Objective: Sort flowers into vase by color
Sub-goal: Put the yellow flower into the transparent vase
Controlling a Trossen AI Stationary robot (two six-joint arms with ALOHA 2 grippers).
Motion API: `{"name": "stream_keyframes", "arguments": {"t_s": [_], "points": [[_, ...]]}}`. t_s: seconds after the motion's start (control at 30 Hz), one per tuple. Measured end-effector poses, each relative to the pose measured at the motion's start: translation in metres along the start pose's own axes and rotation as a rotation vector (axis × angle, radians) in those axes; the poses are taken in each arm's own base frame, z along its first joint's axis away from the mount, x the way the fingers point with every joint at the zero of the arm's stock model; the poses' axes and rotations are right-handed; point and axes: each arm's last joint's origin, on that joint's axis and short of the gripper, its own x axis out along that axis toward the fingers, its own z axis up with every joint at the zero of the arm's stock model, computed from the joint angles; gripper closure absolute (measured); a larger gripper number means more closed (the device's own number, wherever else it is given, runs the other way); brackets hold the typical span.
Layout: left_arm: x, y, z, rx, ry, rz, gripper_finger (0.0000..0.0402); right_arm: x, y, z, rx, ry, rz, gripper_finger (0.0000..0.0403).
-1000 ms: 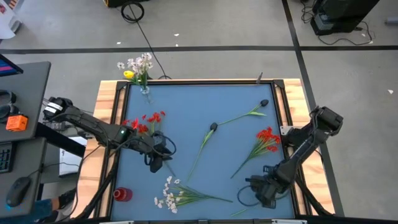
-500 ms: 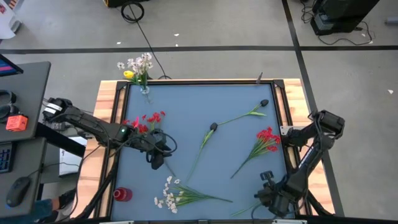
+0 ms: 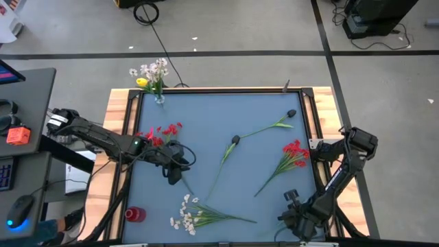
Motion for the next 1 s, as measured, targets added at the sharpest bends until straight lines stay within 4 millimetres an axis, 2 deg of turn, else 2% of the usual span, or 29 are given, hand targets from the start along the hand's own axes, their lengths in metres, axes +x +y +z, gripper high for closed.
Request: {"name": "stream_keyframes", "arguments": {"t_s": [0.1,0.3,0.47,0.73,0.83,1.0], "points": [[0.000,0.000,0.000,0.000,0.000,0.001,0.0264,-0.003,-0.005,0.003,0.043,0.014,0.025,0.0385],[0.000,0.000,0.000,-0.001,0.000,0.000,0.0264,-0.007,-0.019,0.014,0.232,0.098,0.136,0.0383],[0.000,0.000,0.000,-0.001,0.000,-0.001,0.0264,-0.040,-0.027,0.025,0.378,0.003,0.292,0.0396],[0.000,0.000,0.001,0.089,-0.023,0.015,0.0264,-0.096,-0.063,0.037,0.680,-0.172,0.487,0.0395],[-0.003,-0.006,0.007,0.147,-0.095,-0.032,0.0264,-0.110,-0.082,0.048,0.850,-0.220,0.599,0.0392],[-0.013,-0.024,0.019,0.340,-0.284,-0.138,0.0264,-0.124,-0.113,0.069,1.057,-0.262,0.793,0.0382]]}}
